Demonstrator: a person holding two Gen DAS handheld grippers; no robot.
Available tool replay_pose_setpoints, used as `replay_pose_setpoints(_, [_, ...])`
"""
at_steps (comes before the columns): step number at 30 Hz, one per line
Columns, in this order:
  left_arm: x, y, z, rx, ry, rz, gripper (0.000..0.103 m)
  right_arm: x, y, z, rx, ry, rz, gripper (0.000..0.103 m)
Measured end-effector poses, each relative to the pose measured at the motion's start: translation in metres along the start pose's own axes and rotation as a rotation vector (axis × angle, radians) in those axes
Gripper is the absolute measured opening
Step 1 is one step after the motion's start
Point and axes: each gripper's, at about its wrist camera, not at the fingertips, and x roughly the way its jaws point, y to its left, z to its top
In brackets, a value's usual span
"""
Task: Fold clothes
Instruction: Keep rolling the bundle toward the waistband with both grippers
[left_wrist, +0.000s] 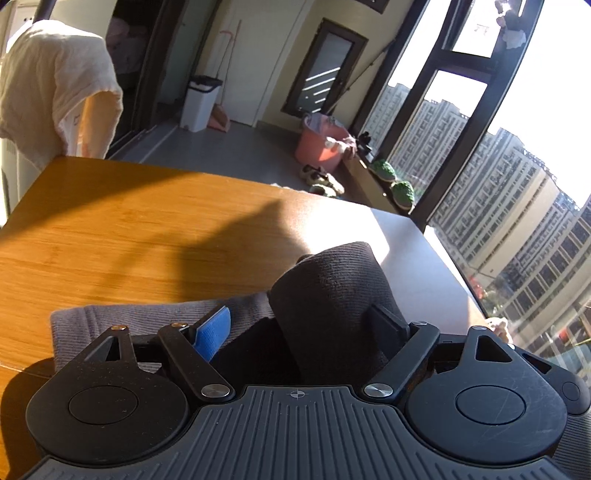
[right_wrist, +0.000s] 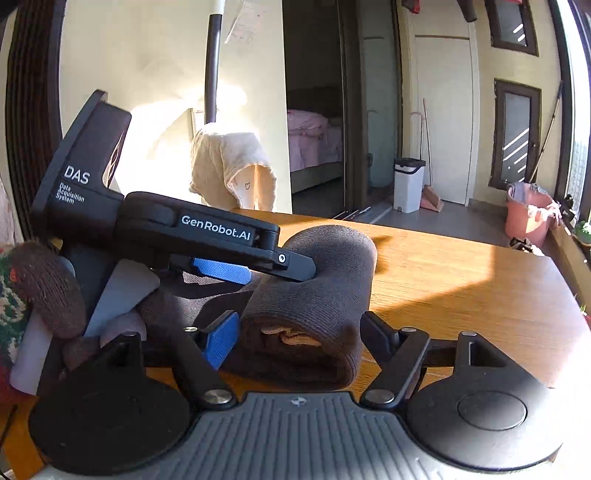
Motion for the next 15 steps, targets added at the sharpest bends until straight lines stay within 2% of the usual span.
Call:
replay_pose_setpoints(2, [0.0,0.009,-0.001,-0.032,0.002,-0.009,0.089,0.002,-0.018,0.003,0.138,0.0,0.04,0.087])
replay_pose_setpoints(5, [-0.001,0.015,-0.001,-0.06,0.005,-0.023,0.089,0.023,-0.042,0.0,0.32,0.047,0.087,0.084])
replay_pose_setpoints(6, [-0.001,0.014,-0.001,-0.059,0.004,-0.022,0.089,0.031,-0.047,-0.002,0.358,0.064,0.103,0.08])
replay_pose_setpoints(8, [0.002,0.01,-0.001,-0.061,0.006,-0.032,0.089,0.031,-0.058,-0.012,0.42,0.051,0.112,0.058])
replay_pose_setpoints(10, [0.005,0.003,0.0,-0.047,-0.001,-0.024,0.089,0.018,-0.072,-0.012,0.47,0.043,0.125,0.048])
replay_pose_setpoints(11, [0.007,0.0,0.001,-0.04,-0.005,-0.019,0.089,0.012,-0.075,-0.01,0.451,0.034,0.108,0.047])
replay_pose_setpoints(12, [0.006,-0.005,0.003,-0.027,-0.007,-0.024,0.088,0.003,-0.075,-0.005,0.376,0.015,0.046,0.047])
replay_pose_setpoints(15, [0.002,-0.015,0.01,-0.007,-0.02,-0.05,0.089,-0.012,-0.059,0.008,0.073,-0.002,-0.16,0.048])
